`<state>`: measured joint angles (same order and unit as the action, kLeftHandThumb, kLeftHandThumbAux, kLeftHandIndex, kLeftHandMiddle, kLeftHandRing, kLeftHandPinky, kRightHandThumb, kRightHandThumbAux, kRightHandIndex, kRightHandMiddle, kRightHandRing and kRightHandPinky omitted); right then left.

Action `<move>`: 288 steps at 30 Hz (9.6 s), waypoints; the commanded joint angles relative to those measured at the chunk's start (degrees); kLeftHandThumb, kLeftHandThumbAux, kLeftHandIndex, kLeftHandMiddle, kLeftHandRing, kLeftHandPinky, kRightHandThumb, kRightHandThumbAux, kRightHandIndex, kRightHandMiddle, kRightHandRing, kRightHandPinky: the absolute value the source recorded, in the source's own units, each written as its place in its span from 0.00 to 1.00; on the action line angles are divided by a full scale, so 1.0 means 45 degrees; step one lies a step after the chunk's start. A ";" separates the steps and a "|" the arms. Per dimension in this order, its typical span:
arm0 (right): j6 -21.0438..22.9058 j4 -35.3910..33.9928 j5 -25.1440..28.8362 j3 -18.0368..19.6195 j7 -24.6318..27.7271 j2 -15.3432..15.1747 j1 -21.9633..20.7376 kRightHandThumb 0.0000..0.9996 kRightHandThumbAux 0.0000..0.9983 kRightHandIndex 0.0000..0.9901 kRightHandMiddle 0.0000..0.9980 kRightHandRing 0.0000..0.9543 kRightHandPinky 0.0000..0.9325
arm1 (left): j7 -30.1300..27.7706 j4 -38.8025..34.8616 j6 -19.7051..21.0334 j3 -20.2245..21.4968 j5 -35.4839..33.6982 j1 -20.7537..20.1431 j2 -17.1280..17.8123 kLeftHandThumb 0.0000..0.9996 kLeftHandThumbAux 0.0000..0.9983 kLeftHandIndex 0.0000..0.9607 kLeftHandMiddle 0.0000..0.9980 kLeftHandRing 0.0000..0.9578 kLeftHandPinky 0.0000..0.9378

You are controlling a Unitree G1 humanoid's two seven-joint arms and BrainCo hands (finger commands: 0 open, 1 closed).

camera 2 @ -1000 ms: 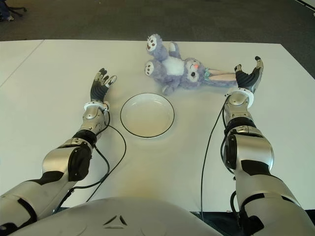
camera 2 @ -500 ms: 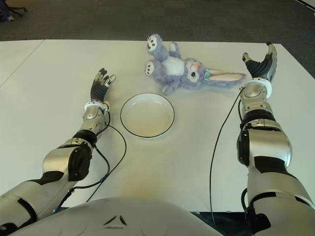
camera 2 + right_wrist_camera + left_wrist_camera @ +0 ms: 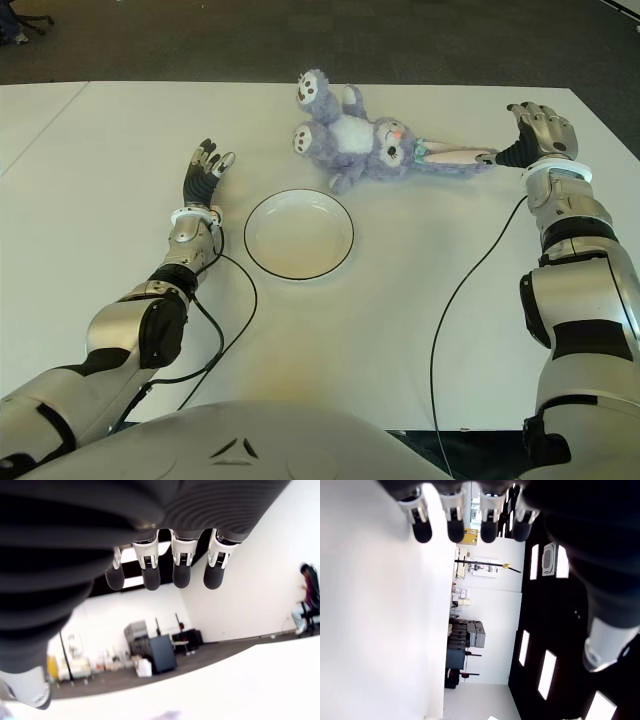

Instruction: Put the doll into the plate.

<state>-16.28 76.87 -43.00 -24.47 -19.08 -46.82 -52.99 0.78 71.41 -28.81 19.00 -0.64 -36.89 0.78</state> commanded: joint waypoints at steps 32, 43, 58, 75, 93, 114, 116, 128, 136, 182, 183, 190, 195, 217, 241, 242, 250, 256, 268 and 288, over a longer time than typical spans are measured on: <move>-0.0218 0.0265 -0.3710 -0.4459 0.2184 0.0394 -0.2063 0.14 0.55 0.00 0.00 0.00 0.00 | 0.0174 0.1502 0.1946 -0.0062 0.0197 0.2004 -0.0835 0.00 0.65 0.00 0.02 0.02 0.03; -0.0416 0.0205 -0.4073 -0.4924 0.2386 0.0644 -0.3285 0.18 0.55 0.00 0.00 0.00 0.00 | 0.0125 0.1514 0.2145 0.0160 -0.0028 0.1938 -0.0892 0.00 0.64 0.00 0.03 0.03 0.05; -0.0328 0.0187 -0.4073 -0.5197 0.2382 0.1913 -0.3842 0.20 0.55 0.00 0.00 0.00 0.00 | 0.0013 0.1513 0.1928 0.0048 0.0139 0.1999 -0.0899 0.00 0.59 0.01 0.03 0.02 0.03; -0.0300 0.0332 -0.3993 -0.5400 0.1736 0.3094 -0.3626 0.23 0.57 0.00 0.00 0.00 0.00 | -0.0156 0.1487 0.1625 -0.0052 0.0186 0.1991 -0.1007 0.00 0.56 0.00 0.02 0.02 0.03; -0.0519 0.0431 -0.3042 -0.4656 0.1383 0.4444 -0.2434 0.25 0.57 0.00 0.00 0.00 0.00 | -0.0286 0.1492 0.1658 -0.0006 0.0140 0.2141 -0.0932 0.00 0.54 0.00 0.03 0.03 0.03; -0.0666 0.0574 -0.1767 -0.3432 0.0637 0.3918 -0.0822 0.31 0.59 0.00 0.00 0.00 0.00 | -0.0652 0.1454 0.1322 0.0323 -0.0166 0.2217 -0.1061 0.00 0.53 0.00 0.02 0.02 0.03; -0.0655 0.0573 -0.1638 -0.3293 0.0544 0.3922 -0.0665 0.32 0.59 0.00 0.00 0.00 0.00 | -0.0530 0.1473 0.1420 0.0301 -0.0137 0.2215 -0.1052 0.00 0.54 0.00 0.02 0.02 0.03; -0.0678 0.0575 -0.0915 -0.2530 0.0204 0.3843 0.0252 0.31 0.61 0.00 0.00 0.00 0.00 | -0.0593 0.1433 0.1340 0.0277 -0.0137 0.2225 -0.0929 0.00 0.55 0.00 0.03 0.02 0.02; -0.0895 0.0551 -0.0155 -0.1772 0.0240 0.3708 0.0501 0.37 0.62 0.00 0.00 0.00 0.01 | -0.0673 0.1476 0.1408 0.0349 -0.0174 0.2270 -0.0909 0.00 0.54 0.00 0.03 0.03 0.03; -0.2957 0.0228 0.2438 0.1539 -0.1025 0.4341 0.1824 0.71 0.71 0.44 0.79 0.85 0.86 | -0.1025 0.1484 0.1615 0.0634 -0.0442 0.2354 -0.0657 0.00 0.53 0.01 0.02 0.01 0.01; -0.2958 0.0226 0.2441 0.1561 -0.1187 0.4305 0.1821 0.71 0.71 0.44 0.79 0.85 0.86 | -0.1069 0.1485 0.1613 0.0664 -0.0474 0.2358 -0.0662 0.00 0.53 0.01 0.02 0.01 0.01; -0.2887 0.0246 0.2748 0.1894 -0.1529 0.4223 0.1786 0.71 0.71 0.44 0.81 0.86 0.84 | -0.1175 0.1487 0.1596 0.0750 -0.0561 0.2355 -0.0675 0.00 0.53 0.01 0.02 0.02 0.02; -0.2857 0.0244 0.3038 0.2256 -0.1574 0.4212 0.1778 0.71 0.71 0.44 0.82 0.87 0.86 | -0.1123 0.1483 0.1580 0.0702 -0.0513 0.2356 -0.0690 0.00 0.54 0.02 0.03 0.02 0.02; -0.4897 -0.0980 0.2071 0.1984 -0.4056 0.3528 0.0558 0.70 0.72 0.44 0.84 0.89 0.88 | -0.1043 0.1476 0.1501 0.0648 -0.0441 0.2370 -0.0647 0.00 0.55 0.02 0.03 0.02 0.02; -0.5946 -0.4517 0.1341 0.1482 -0.5393 0.3796 0.1603 0.70 0.72 0.44 0.86 0.91 0.92 | -0.0835 0.1495 0.1630 0.0528 -0.0305 0.2263 -0.0650 0.00 0.53 0.00 0.02 0.02 0.02; -0.5967 -0.4769 0.1240 0.1409 -0.5415 0.3837 0.1754 0.70 0.72 0.44 0.86 0.91 0.92 | -0.0806 0.1496 0.1632 0.0506 -0.0282 0.2259 -0.0652 0.00 0.53 0.00 0.02 0.02 0.02; -0.6838 -0.6241 0.0617 0.0769 -0.4973 0.4002 0.2709 0.70 0.71 0.44 0.87 0.91 0.93 | -0.0780 0.1496 0.1624 0.0524 -0.0295 0.2253 -0.0671 0.00 0.54 0.01 0.03 0.02 0.03; -0.7313 -0.7584 -0.0124 0.0213 -0.4815 0.4091 0.3453 0.70 0.71 0.44 0.86 0.91 0.93 | -0.0834 0.1482 0.1484 0.0514 -0.0295 0.2273 -0.0715 0.00 0.52 0.00 0.02 0.02 0.01; -0.6734 -1.1622 0.0666 0.0188 -0.0890 0.3587 0.5384 0.70 0.71 0.44 0.89 0.92 0.95 | -0.0712 0.1519 0.1660 0.0513 -0.0273 0.2268 -0.0799 0.00 0.54 0.01 0.03 0.02 0.03; -0.6055 -1.2558 0.1012 0.0179 0.2680 0.3878 0.7185 0.70 0.72 0.44 0.90 0.92 0.94 | -0.0515 0.1488 0.1757 0.0417 -0.0204 0.2139 -0.0769 0.00 0.54 0.01 0.03 0.03 0.04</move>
<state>-45.06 21.07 -39.31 -23.64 -9.85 -29.77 -22.52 -3.76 71.41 -28.93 21.14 -2.06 -37.32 -0.82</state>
